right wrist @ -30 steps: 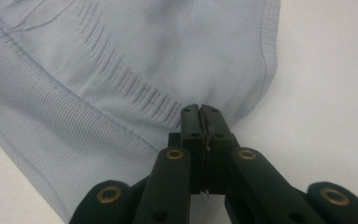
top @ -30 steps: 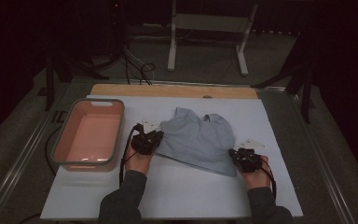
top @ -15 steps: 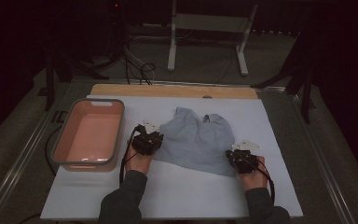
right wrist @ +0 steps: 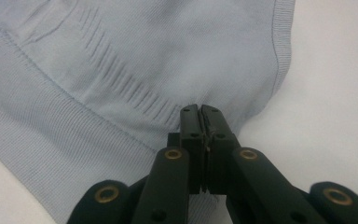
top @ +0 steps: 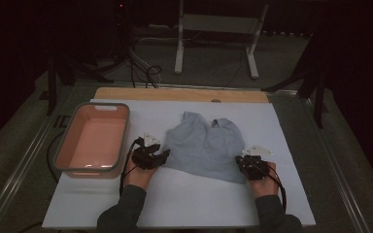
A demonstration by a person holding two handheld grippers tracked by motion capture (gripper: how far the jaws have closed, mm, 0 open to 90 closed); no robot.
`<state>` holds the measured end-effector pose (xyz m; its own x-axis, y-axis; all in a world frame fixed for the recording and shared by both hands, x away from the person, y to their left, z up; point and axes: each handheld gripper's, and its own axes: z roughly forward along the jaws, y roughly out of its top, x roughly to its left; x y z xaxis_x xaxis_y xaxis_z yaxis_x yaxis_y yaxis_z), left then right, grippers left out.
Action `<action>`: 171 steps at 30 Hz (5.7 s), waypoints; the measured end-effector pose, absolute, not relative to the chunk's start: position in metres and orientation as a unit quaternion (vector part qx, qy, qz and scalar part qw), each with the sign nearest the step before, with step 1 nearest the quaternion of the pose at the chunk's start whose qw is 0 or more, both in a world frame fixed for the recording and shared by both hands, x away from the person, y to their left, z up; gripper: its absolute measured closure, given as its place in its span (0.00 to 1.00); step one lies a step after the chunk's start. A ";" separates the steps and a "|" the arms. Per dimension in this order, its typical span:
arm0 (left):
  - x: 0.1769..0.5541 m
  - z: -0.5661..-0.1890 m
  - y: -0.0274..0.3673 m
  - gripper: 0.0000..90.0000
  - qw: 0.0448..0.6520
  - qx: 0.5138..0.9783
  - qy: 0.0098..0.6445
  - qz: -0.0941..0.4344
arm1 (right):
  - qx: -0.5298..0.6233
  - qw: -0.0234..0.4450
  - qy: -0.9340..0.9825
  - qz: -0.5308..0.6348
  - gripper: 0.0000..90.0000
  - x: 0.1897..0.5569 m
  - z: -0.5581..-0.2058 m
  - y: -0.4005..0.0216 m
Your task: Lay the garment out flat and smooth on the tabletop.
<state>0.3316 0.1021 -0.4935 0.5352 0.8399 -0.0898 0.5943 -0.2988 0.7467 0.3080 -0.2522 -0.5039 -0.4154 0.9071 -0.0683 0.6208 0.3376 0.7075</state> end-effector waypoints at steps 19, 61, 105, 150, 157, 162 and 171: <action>0.348 -0.500 0.088 0.96 0.328 0.816 0.448 0.160 | 0.489 0.239 0.779 0.311 0.99 0.308 -0.501 -0.255; 0.357 -0.501 0.089 0.92 0.324 0.792 0.489 0.168 | 0.516 0.184 0.795 0.262 0.80 0.283 -0.507 -0.261; 0.323 -0.505 0.106 0.96 0.348 0.805 0.471 0.097 | 0.501 0.167 0.809 0.257 0.97 0.278 -0.499 -0.265; 0.241 -0.483 0.117 0.96 0.377 0.822 0.420 0.072 | 0.468 0.145 0.832 0.260 0.97 0.224 -0.488 -0.270; 0.229 -0.481 0.120 0.96 0.380 0.823 0.416 0.067 | 0.465 0.138 0.835 0.261 0.97 0.215 -0.487 -0.270; 0.223 -0.481 0.121 0.96 0.379 0.825 0.415 0.065 | 0.462 0.134 0.836 0.263 0.97 0.210 -0.487 -0.270; 0.212 -0.482 0.124 0.96 0.383 0.824 0.414 0.055 | 0.457 0.129 0.840 0.264 0.97 0.202 -0.486 -0.270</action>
<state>0.2120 0.1240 -0.4815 0.6521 0.7236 -0.2264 0.6399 -0.3650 0.6763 0.2024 -0.2697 -0.4858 -0.5498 0.8350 0.0239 0.6987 0.4440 0.5609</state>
